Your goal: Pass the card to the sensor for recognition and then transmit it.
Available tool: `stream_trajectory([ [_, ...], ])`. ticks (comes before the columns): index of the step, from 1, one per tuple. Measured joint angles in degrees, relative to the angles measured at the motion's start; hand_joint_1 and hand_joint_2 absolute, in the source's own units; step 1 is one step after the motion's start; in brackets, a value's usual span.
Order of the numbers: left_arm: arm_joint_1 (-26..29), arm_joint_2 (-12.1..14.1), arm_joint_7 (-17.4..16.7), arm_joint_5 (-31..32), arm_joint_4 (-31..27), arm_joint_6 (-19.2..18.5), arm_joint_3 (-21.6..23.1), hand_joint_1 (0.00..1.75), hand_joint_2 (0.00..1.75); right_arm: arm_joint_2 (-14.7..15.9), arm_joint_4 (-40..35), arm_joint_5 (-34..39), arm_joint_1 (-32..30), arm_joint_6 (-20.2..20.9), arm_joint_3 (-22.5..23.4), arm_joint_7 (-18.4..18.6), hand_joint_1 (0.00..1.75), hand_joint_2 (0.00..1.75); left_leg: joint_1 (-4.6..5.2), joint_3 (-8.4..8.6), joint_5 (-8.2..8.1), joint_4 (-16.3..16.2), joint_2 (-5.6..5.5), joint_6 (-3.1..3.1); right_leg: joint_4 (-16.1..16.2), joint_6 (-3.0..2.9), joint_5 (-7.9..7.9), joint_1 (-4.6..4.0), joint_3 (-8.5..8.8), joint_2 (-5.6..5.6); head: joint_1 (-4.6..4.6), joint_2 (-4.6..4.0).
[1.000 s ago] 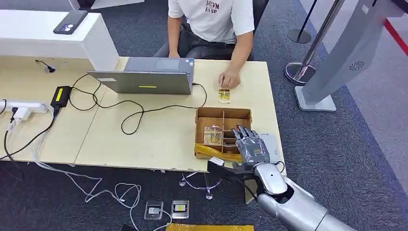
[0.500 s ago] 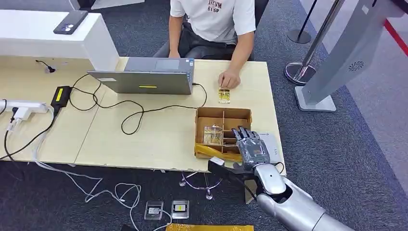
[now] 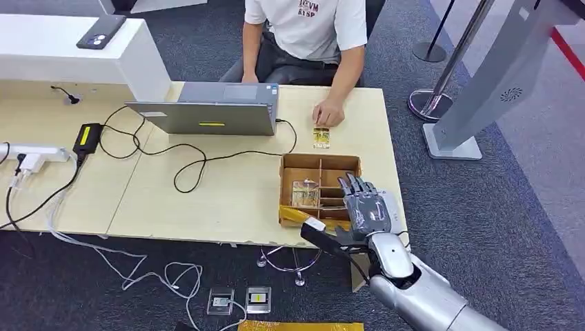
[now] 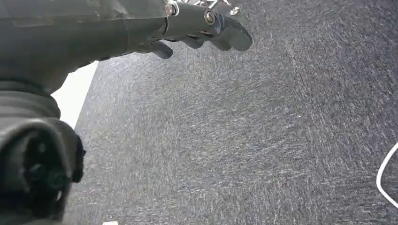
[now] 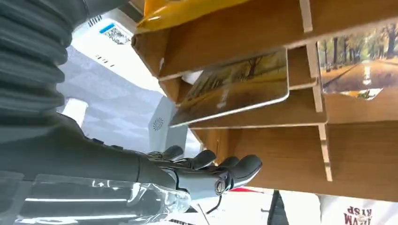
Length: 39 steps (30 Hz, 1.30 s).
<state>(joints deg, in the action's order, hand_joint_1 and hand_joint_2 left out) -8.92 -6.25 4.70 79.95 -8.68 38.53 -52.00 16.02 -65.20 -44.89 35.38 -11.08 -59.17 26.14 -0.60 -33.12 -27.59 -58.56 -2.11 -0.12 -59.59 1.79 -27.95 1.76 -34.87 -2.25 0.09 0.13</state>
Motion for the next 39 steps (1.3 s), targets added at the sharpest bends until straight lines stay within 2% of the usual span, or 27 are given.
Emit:
stream_trajectory([
  [25,-0.02,-0.46,-0.02,1.05,-0.72,0.0,0.11,0.0,0.0,0.15,-2.27,-0.72,-1.62,0.17,2.01,1.2,0.0,1.75,0.0,0.02,0.0,0.0,0.01,0.0,0.0,0.0,0.0,0.0,0.0,-0.02,0.0,0.0],
  [39,-0.02,-0.46,-0.04,0.79,-0.81,0.0,0.35,0.0,0.0,0.15,-4.17,-1.18,-1.74,0.24,2.93,0.63,0.0,1.75,0.0,0.02,0.0,0.0,0.01,0.0,0.0,0.0,0.0,0.0,0.0,-0.02,0.0,0.0],
])
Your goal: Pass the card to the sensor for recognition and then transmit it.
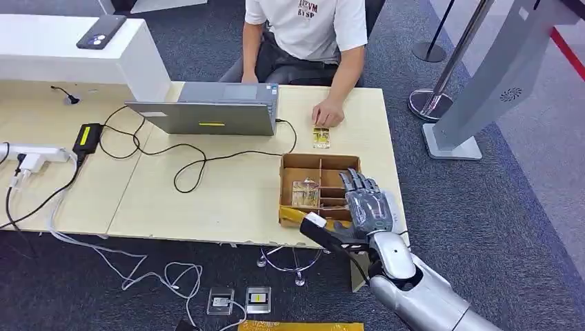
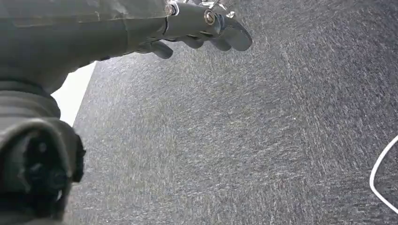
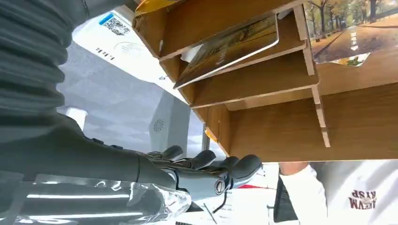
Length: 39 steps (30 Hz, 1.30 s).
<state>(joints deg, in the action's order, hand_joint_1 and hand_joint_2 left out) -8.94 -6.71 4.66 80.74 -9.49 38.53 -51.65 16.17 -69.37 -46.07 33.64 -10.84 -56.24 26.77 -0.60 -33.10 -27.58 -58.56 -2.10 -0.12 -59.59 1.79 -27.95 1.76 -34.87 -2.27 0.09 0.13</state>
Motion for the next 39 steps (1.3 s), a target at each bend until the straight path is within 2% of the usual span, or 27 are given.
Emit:
stream_trajectory([
  [4,-0.02,-0.02,0.0,-0.2,0.0,0.0,0.04,0.0,0.0,-0.31,-0.28,-0.04,-0.01,0.09,-0.09,-0.66,0.02,1.75,0.0,0.0,0.0,0.0,0.0,0.0,0.0,0.0,0.0,0.0,0.0,0.0,0.0,0.0],
  [5,-0.02,-0.02,0.0,-0.31,0.0,0.0,0.04,0.0,0.0,-0.39,-0.28,-0.04,0.0,0.2,-0.11,-0.68,0.1,1.75,0.0,0.0,0.0,0.0,0.0,0.0,0.0,0.0,0.0,0.0,0.0,0.0,0.0,0.0],
  [7,-0.02,-0.02,0.0,-0.48,0.0,0.0,0.04,0.0,0.0,-0.59,-0.28,-0.04,0.0,0.57,-0.11,-0.74,0.1,1.75,0.0,0.0,0.0,0.0,0.0,0.0,0.0,0.0,0.0,0.0,0.0,0.0,0.0,0.0],
  [8,-0.02,-0.02,0.0,-0.59,0.0,0.0,0.04,0.0,0.0,-0.61,-0.28,-0.04,0.0,0.72,-0.11,-0.76,1.75,1.75,0.0,0.0,0.0,0.0,0.0,0.0,0.0,0.0,0.0,0.0,0.0,0.0,0.0,0.0],
  [15,-0.02,-0.02,0.02,-1.36,0.0,0.0,0.04,0.0,0.0,-0.63,-0.26,0.52,0.0,2.12,-0.15,-1.2,1.75,1.75,0.0,0.0,0.0,0.0,0.0,0.0,0.0,0.0,0.0,0.0,0.0,0.0,-0.02,0.0],
  [39,0.02,-0.15,0.11,-2.56,0.0,0.0,0.04,0.0,0.0,-0.63,-0.26,2.25,-0.02,2.45,-0.15,-2.01,1.75,1.75,0.0,0.0,0.0,0.0,0.0,0.0,0.0,0.0,0.0,0.0,0.0,0.0,0.0,0.0],
])
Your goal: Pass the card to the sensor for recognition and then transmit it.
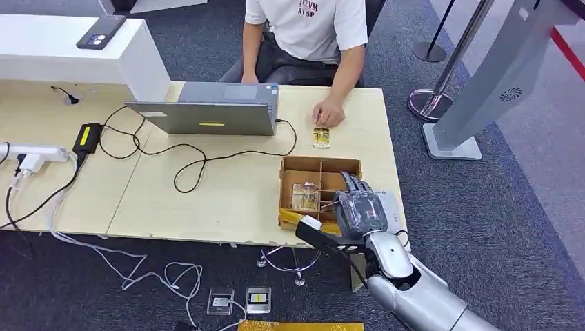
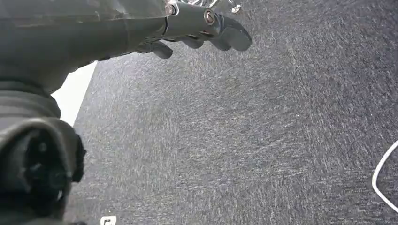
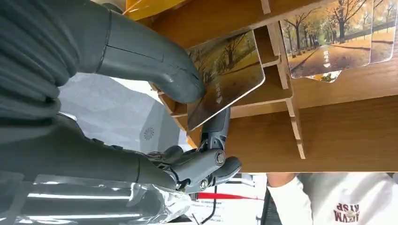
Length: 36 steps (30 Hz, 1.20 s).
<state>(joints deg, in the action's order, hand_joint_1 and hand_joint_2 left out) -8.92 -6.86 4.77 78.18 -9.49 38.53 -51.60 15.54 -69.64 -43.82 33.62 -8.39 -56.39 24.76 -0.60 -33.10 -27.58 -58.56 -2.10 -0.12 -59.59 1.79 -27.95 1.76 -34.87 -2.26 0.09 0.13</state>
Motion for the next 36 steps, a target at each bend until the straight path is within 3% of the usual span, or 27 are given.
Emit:
stream_trajectory([
  [7,0.0,0.0,0.11,-0.15,0.0,0.0,0.02,0.0,0.0,-0.31,0.2,-0.44,-0.13,-2.69,0.02,-0.72,1.75,1.75,0.0,-0.01,0.0,0.0,0.0,0.0,0.0,0.0,0.0,0.0,0.0,0.0,0.0,0.0],
  [20,-0.03,-0.02,0.11,0.9,-0.22,0.0,1.62,0.0,0.0,0.09,-0.59,-2.43,3.71,-14.19,4.66,0.63,1.75,1.75,0.01,0.02,0.01,0.0,0.01,0.0,0.0,0.0,0.01,0.01,0.01,-0.01,0.0,0.0],
  [26,-0.04,-0.15,0.11,1.03,-0.5,0.0,2.67,0.0,0.0,0.41,-0.92,-2.03,7.25,-16.3,7.26,0.96,1.75,1.75,0.0,0.02,0.01,-0.01,0.01,0.0,0.0,0.0,0.01,0.0,0.01,-0.01,0.0,0.0],
  [36,-0.04,-0.31,0.11,0.9,-1.14,0.0,4.07,0.0,0.0,0.29,-0.68,-1.16,10.84,-15.37,8.9,0.83,1.75,1.75,0.0,-0.01,0.01,-0.01,0.0,0.0,0.0,0.0,0.01,0.0,0.01,-0.01,0.0,-0.02],
])
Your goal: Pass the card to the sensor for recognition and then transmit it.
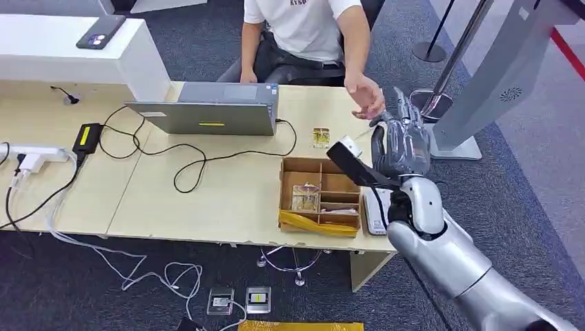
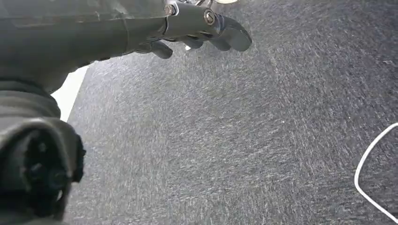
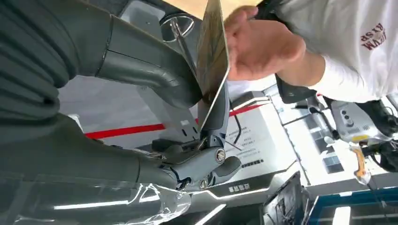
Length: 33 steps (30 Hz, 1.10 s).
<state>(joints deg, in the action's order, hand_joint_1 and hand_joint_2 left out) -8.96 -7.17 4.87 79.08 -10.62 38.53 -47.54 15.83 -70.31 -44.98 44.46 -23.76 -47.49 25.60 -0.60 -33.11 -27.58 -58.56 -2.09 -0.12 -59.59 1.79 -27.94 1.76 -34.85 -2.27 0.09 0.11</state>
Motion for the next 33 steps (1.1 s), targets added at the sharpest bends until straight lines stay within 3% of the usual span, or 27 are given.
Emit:
stream_trajectory([
  [8,-1.0,0.09,-1.46,1.25,-0.15,0.0,2.19,0.0,0.0,-3.76,6.94,2.6,7.26,4.94,-1.03,-1.95,1.75,1.75,-0.02,-0.03,0.04,0.0,-0.02,0.01,-0.02,0.0,0.01,-0.02,0.0,0.02,-0.02,0.02],
  [12,-1.75,0.11,-2.01,1.75,-0.15,0.0,3.34,0.0,0.0,-6.99,13.96,2.1,11.69,5.27,-1.64,-2.67,1.75,1.75,-0.04,-0.03,0.06,0.0,-0.07,0.0,-0.03,0.0,0.0,-0.04,0.01,0.02,-0.02,0.02],
  [22,-2.06,0.13,-2.99,1.84,-0.15,0.0,5.51,0.0,0.0,-12.53,25.82,0.94,16.0,5.18,-3.78,-3.06,1.75,1.75,-0.05,-0.03,0.05,0.0,-0.07,-0.01,-0.02,-0.01,0.0,-0.06,0.0,0.01,0.0,0.02],
  [23,-2.07,0.13,-2.99,1.6,-0.15,0.0,5.6,0.0,0.0,-13.11,27.13,0.96,16.22,4.99,-4.08,-3.39,1.61,1.75,-0.06,-0.03,0.05,0.0,-0.07,-0.01,-0.02,-0.01,0.0,-0.07,0.0,0.02,0.0,0.02],
  [24,-2.06,0.13,-2.99,1.33,-0.15,0.0,5.62,0.0,0.0,-13.58,28.11,1.01,16.35,4.83,-4.31,-3.59,1.61,1.75,-0.07,-0.03,0.05,0.0,-0.07,-0.01,-0.02,-0.01,0.0,-0.08,0.0,0.02,0.0,0.02],
  [25,-2.05,0.13,-2.99,1.27,-0.15,0.0,5.64,0.0,0.0,-13.95,29.12,1.23,16.44,4.64,-4.46,-3.72,0.45,1.75,-0.07,-0.03,0.06,0.0,-0.07,-0.02,-0.02,-0.01,0.0,-0.08,0.01,0.02,0.0,0.02],
  [27,-2.05,0.18,-2.99,1.09,-0.15,0.0,5.73,0.0,0.0,-14.71,31.13,1.51,16.59,4.29,-4.96,-4.02,0.45,1.75,-0.07,-0.02,0.07,0.0,-0.07,-0.04,-0.02,-0.01,0.0,-0.08,0.01,0.01,0.0,0.02],
  [28,-2.05,0.2,-2.99,1.07,-0.15,0.0,5.77,0.0,0.0,-15.06,31.96,1.69,16.57,4.24,-5.2,-4.09,0.0,1.75,-0.07,-0.02,0.07,0.0,-0.07,-0.04,-0.02,-0.01,0.0,-0.08,0.01,0.01,0.0,0.02],
  [33,-2.05,0.37,-3.1,0.79,-0.15,0.0,5.88,0.0,0.0,-16.04,34.88,1.69,16.57,2.83,-5.99,-4.2,0.0,1.75,-0.07,-0.02,0.07,0.0,-0.07,-0.04,-0.02,-0.01,0.0,-0.08,-0.01,0.0,0.0,0.02],
])
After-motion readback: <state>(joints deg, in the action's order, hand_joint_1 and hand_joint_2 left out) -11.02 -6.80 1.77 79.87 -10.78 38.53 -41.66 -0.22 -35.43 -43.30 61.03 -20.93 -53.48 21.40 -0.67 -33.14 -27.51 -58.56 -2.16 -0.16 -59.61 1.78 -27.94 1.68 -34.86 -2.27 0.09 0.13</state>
